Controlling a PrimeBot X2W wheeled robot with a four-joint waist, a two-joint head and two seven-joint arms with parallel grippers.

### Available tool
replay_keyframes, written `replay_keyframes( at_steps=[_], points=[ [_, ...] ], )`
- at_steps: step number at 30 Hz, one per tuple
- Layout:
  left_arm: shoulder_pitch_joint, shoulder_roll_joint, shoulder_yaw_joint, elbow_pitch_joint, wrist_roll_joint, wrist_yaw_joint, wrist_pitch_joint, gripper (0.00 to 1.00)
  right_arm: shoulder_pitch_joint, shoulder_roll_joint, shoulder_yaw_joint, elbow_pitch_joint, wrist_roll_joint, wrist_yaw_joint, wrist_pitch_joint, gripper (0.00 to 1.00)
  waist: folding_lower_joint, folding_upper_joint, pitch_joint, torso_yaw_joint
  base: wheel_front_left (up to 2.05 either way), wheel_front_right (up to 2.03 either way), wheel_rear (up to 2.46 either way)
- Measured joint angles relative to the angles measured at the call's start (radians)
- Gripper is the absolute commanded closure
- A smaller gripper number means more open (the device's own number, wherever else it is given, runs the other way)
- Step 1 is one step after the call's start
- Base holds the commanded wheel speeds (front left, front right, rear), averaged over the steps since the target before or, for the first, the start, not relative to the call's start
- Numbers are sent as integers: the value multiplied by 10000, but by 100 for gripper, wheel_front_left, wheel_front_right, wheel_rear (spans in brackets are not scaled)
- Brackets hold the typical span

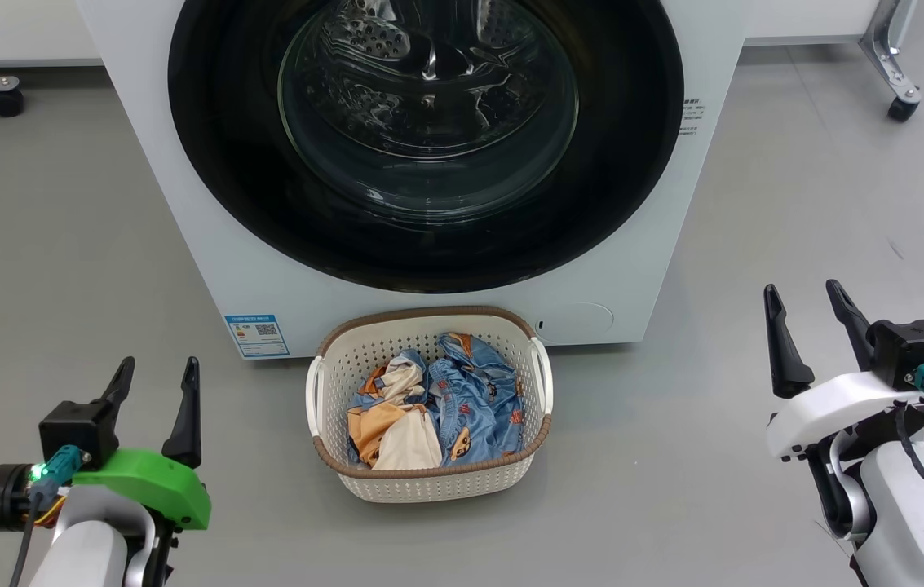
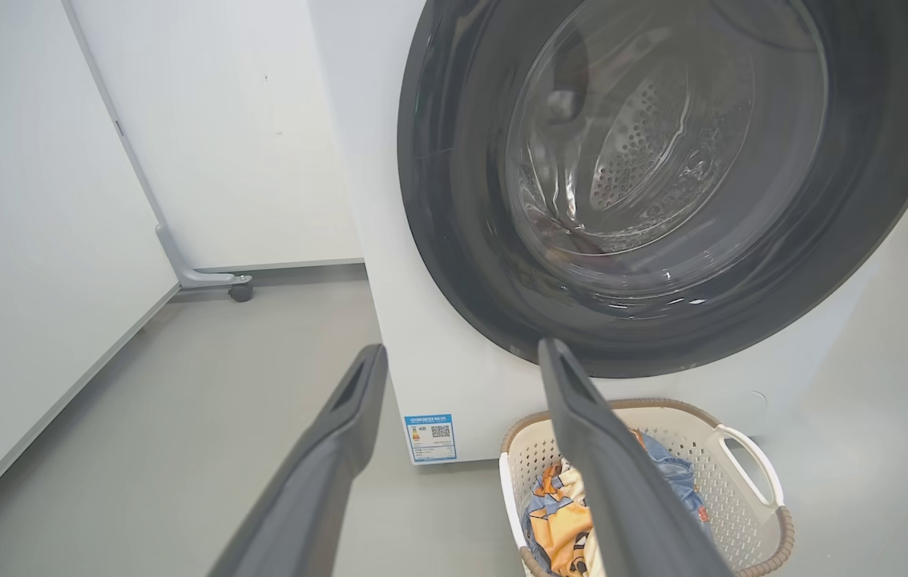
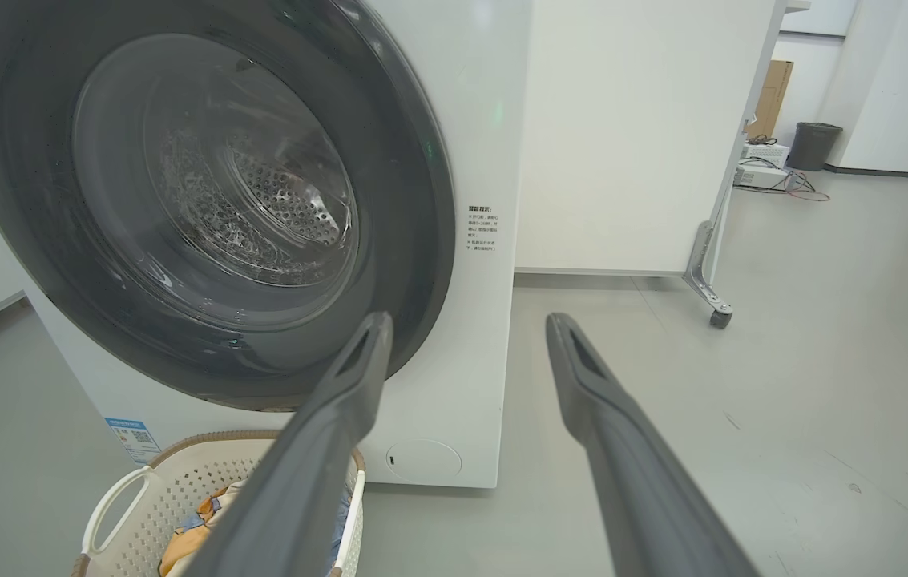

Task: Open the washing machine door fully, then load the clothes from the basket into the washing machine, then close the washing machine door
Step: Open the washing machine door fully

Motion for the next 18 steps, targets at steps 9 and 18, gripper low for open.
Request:
replay_keyframes(
  at_steps=[9, 18],
  points=[
    [-181, -58, 236, -67, -21, -27, 0, 0, 0, -13, 4, 42, -13, 0, 0, 0, 0, 0, -1, 1, 0, 0, 0],
    [-191, -56, 238, -56, 71, -121, 0, 0, 0, -12, -21, 65, -25, 0, 0, 0, 0, 0, -10, -4, 0, 0, 0]
  ],
)
